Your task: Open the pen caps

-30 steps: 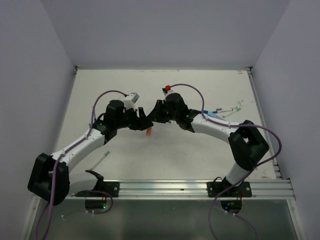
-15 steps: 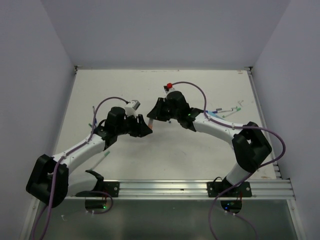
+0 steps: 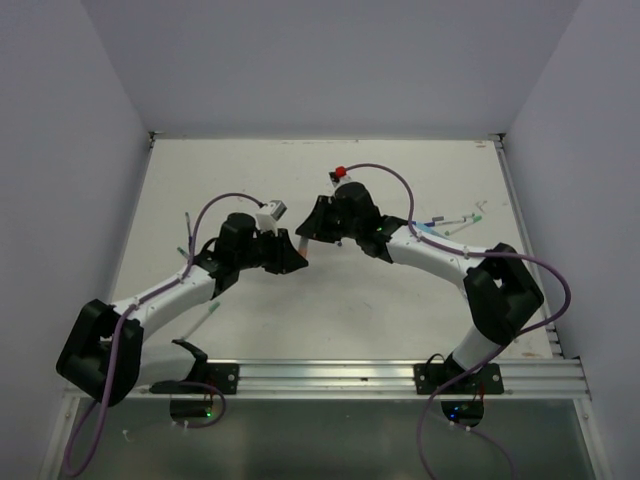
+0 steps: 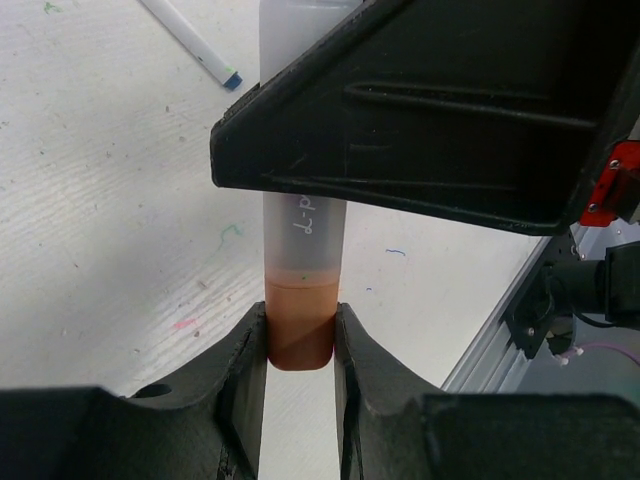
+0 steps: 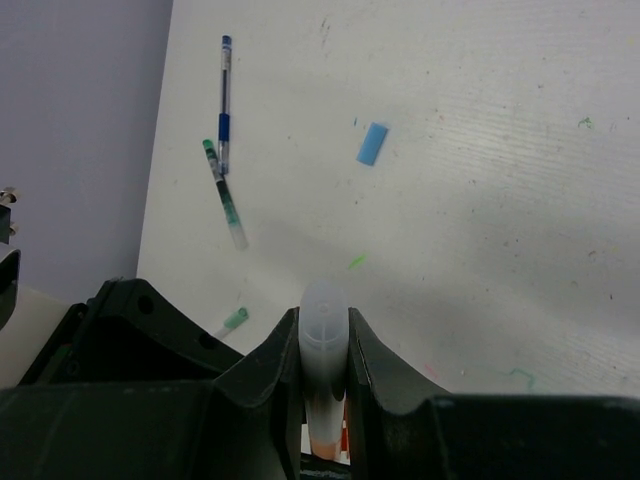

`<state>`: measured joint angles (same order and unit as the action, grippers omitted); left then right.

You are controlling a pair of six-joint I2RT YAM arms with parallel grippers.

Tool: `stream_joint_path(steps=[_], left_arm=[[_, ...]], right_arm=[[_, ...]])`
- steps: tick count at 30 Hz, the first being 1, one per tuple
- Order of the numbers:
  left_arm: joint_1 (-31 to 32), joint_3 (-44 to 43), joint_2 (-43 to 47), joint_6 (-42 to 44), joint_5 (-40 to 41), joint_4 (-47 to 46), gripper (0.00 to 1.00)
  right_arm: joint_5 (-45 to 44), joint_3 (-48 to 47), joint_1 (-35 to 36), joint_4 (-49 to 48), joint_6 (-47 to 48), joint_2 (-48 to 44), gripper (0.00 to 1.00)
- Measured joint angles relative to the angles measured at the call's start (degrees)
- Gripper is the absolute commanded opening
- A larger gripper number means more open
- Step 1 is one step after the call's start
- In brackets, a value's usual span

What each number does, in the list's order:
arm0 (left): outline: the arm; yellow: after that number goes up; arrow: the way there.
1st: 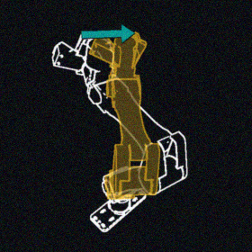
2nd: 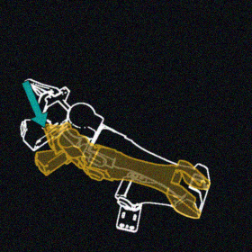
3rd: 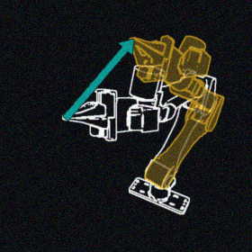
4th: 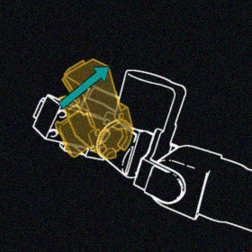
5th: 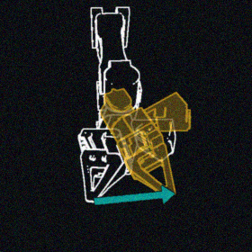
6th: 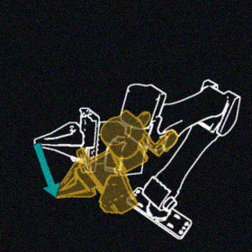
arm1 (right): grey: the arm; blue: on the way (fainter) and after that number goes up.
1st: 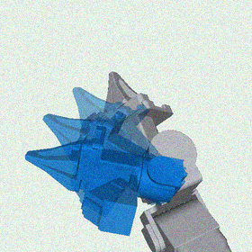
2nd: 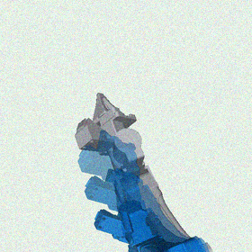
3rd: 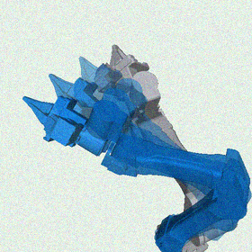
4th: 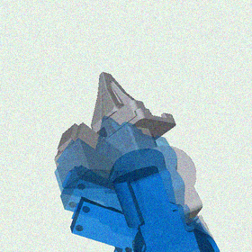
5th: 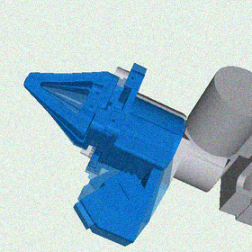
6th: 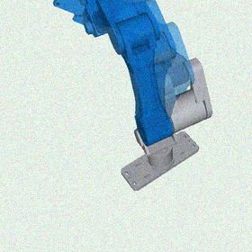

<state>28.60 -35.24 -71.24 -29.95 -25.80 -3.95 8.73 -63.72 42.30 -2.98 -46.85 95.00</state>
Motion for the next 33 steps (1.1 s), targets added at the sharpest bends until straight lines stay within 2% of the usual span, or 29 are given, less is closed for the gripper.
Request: stream_joint_path(steps=[8,11,15,18,20,28,33], left_arm=[[0.48,1.81,1.18,-1.51,1.25,-3.78,0.00],[2.16,2.16,3.39,-1.60,6.60,-4.13,0.00],[4.50,2.25,6.16,-1.77,16.96,-5.05,0.00],[4.57,2.25,7.87,-1.92,21.90,-5.25,0.00],[4.66,2.25,9.01,-1.90,24.13,-5.03,0.00],[6.27,0.07,9.27,-1.92,26.51,-1.11,0.00],[6.56,0.13,8.24,-1.99,25.75,-3.52,0.00]], right_arm=[[-0.17,-2.58,-1.14,3.21,-0.20,0.52,0.00],[0.52,-5.73,-2.27,5.79,-2.03,1.95,0.00],[4.48,-17.92,-4.20,15.10,-3.02,8.59,0.00],[6.88,-28.94,-4.57,22.99,-2.29,14.47,0.00],[7.61,-33.09,-4.55,26.01,-1.46,16.28,0.00],[9.44,-33.33,-5.31,27.74,-1.27,16.24,0.00],[12.70,-34.64,-7.52,30.25,-2.34,16.85,0.00]])
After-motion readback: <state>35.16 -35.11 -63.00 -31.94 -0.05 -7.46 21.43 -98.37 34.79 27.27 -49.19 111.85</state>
